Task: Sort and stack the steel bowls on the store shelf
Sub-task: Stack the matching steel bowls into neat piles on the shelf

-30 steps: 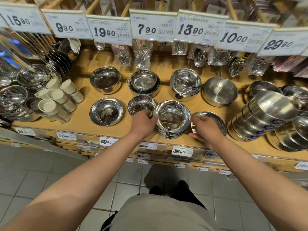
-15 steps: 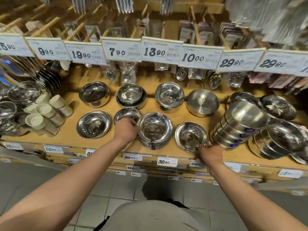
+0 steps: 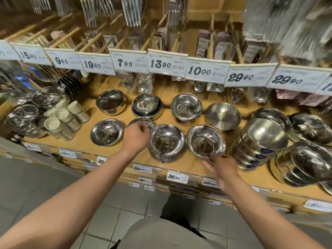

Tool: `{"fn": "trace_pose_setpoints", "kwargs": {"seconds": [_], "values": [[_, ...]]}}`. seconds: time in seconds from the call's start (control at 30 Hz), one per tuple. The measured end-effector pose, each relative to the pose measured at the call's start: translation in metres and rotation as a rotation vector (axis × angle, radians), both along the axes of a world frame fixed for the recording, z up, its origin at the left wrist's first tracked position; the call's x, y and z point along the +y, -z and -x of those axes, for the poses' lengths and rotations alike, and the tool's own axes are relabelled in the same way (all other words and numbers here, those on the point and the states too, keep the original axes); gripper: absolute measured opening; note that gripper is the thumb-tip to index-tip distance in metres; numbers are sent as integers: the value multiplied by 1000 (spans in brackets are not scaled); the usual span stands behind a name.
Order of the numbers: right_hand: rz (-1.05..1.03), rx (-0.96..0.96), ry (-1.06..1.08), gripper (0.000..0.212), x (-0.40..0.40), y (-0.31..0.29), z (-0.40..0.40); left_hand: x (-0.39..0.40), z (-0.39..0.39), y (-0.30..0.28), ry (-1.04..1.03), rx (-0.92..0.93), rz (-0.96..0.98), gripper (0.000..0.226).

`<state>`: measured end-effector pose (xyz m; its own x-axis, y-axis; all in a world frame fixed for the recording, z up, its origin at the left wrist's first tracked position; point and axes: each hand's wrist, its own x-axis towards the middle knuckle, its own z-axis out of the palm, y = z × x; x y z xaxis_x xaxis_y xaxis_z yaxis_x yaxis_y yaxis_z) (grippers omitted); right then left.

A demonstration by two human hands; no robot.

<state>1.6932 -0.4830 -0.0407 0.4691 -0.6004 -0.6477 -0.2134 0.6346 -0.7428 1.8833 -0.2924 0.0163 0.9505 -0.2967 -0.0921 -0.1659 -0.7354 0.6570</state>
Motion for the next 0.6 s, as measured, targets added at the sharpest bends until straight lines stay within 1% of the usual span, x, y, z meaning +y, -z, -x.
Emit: {"fn": "trace_pose_setpoints", "kwargs": {"seconds": [0.03,0.1,0.2,0.23,0.27,0.37,0.43,0.5,0.57,0.6], "values": [[0,-23,6,40,1,-7,-2,-5,5,-4,18,20,56,13],[-2,-41,7,28,4,-21,-9,-17,15,-13,62,156,167,13],[54,-24,-56,13,10,-40,-23,-36,27,-24,119,498,313,37],[90,-20,-97,12,13,-44,-29,-40,29,-25,124,576,362,40],[122,-23,-137,13,17,-47,-34,-42,30,-25,124,607,399,40],[152,-40,-236,13,26,-55,-51,-36,17,-22,81,546,421,31],[171,-25,-292,18,25,-58,-63,-25,-1,-21,26,500,400,28],[151,-31,-257,23,14,-59,-76,-12,-18,-23,-13,471,377,23],[137,-21,-180,14,-1,-57,-91,1,-37,-26,-1,466,360,20],[156,15,-155,14,-10,-54,-101,7,-45,-27,14,468,348,20]]}}
